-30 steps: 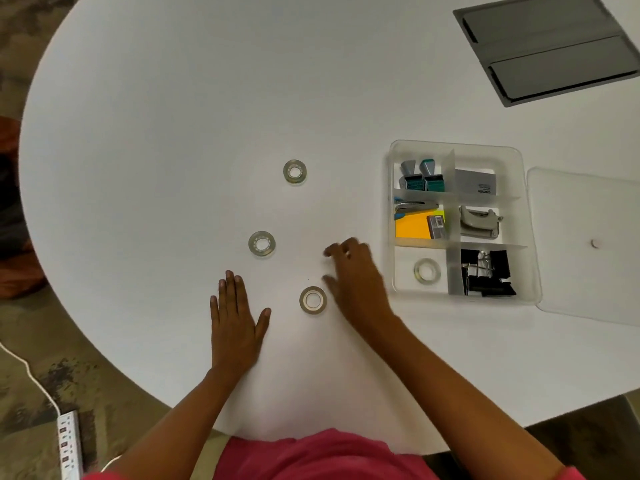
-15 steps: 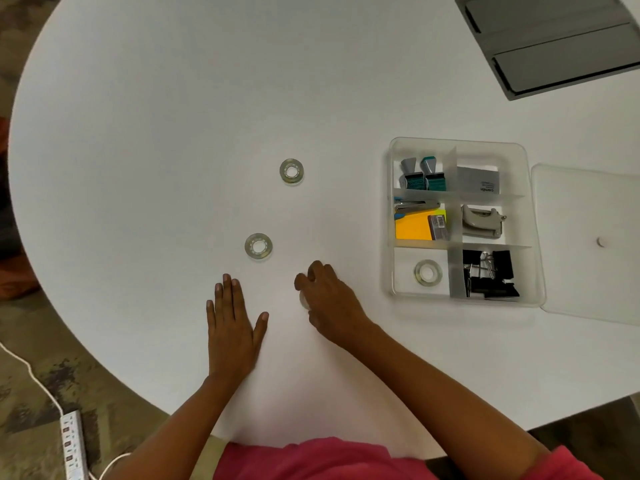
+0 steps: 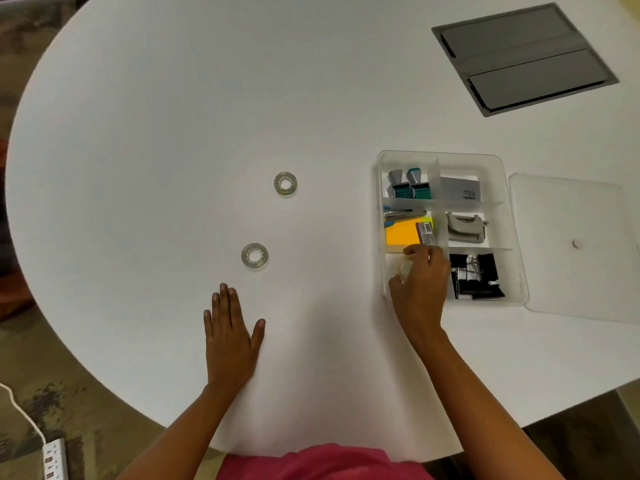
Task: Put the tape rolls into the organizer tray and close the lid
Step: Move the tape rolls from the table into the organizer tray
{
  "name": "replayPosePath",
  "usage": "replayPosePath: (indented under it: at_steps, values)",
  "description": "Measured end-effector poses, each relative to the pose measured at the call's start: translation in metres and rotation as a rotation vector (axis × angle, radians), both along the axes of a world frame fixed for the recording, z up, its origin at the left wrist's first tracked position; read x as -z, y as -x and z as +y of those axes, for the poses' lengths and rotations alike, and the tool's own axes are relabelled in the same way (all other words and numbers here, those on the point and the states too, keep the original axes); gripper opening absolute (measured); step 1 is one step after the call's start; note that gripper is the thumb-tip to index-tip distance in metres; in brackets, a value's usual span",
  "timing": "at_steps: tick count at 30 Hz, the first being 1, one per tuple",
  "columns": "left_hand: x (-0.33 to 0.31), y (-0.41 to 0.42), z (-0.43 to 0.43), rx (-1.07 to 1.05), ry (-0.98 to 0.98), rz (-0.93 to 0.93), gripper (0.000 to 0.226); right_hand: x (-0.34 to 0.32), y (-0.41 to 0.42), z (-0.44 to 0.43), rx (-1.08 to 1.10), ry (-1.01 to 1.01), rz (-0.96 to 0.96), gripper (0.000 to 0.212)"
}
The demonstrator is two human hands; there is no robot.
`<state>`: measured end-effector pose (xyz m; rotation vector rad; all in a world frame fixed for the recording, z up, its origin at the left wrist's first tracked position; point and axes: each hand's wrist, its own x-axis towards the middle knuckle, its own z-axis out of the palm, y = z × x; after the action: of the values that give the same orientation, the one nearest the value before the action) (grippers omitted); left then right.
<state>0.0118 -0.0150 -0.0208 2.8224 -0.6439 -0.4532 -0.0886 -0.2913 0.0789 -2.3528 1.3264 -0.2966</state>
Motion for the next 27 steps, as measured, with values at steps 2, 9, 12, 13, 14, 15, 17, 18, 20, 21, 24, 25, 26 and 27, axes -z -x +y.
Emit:
replayPosePath:
  at_steps: [2,9,12,13,14,15,17,18,20,21,24,25,26,27]
  values:
    - [0.000,0.000,0.000,-0.002,0.008,0.004,0.081,0.006,0.003,-0.001,-0.023,-0.086,0.013,0.048]
    - [-0.002,0.000,0.000,0.001,0.008,0.001,0.082,0.016,0.000,-0.009,-0.046,-0.229,0.063,0.043]
    - [-0.001,0.000,0.000,-0.004,0.016,-0.004,0.083,0.015,0.000,-0.013,-0.048,-0.258,0.078,0.047]
    - [-0.001,0.000,0.001,-0.003,0.021,-0.001,0.083,0.014,0.001,-0.013,-0.035,-0.257,0.076,0.048]
    - [-0.001,0.001,0.001,-0.003,0.026,-0.001,0.083,0.013,0.001,-0.013,-0.015,-0.243,0.071,0.048]
    - [-0.001,0.001,0.001,-0.003,0.031,-0.003,0.082,0.010,0.001,-0.012,0.008,-0.214,0.057,0.047]
    - [0.000,0.000,0.002,-0.008,0.037,-0.003,0.082,0.004,-0.004,-0.005,0.026,-0.107,-0.024,0.046]
    - [-0.001,0.000,0.002,-0.011,0.037,-0.003,0.083,0.001,-0.010,0.001,0.006,-0.046,-0.076,0.047]
    - [-0.001,0.000,0.001,0.000,0.035,-0.009,0.084,-0.005,-0.022,0.013,-0.057,0.012,-0.172,0.051]
    - [-0.001,0.000,0.001,0.001,0.036,-0.011,0.084,-0.007,-0.030,0.021,-0.113,0.003,-0.198,0.052]
    - [0.000,0.001,0.001,-0.007,0.032,-0.016,0.083,-0.006,-0.061,0.043,-0.371,-0.113,-0.209,0.046]
    - [0.000,0.002,0.001,-0.009,0.033,-0.020,0.082,-0.003,-0.072,0.051,-0.469,-0.157,-0.178,0.044]
    - [0.001,0.001,0.001,-0.012,0.033,-0.021,0.082,0.000,-0.083,0.059,-0.567,-0.190,-0.130,0.045]
    - [0.001,0.000,0.001,-0.016,0.035,-0.021,0.081,0.005,-0.094,0.067,-0.654,-0.210,-0.079,0.049]
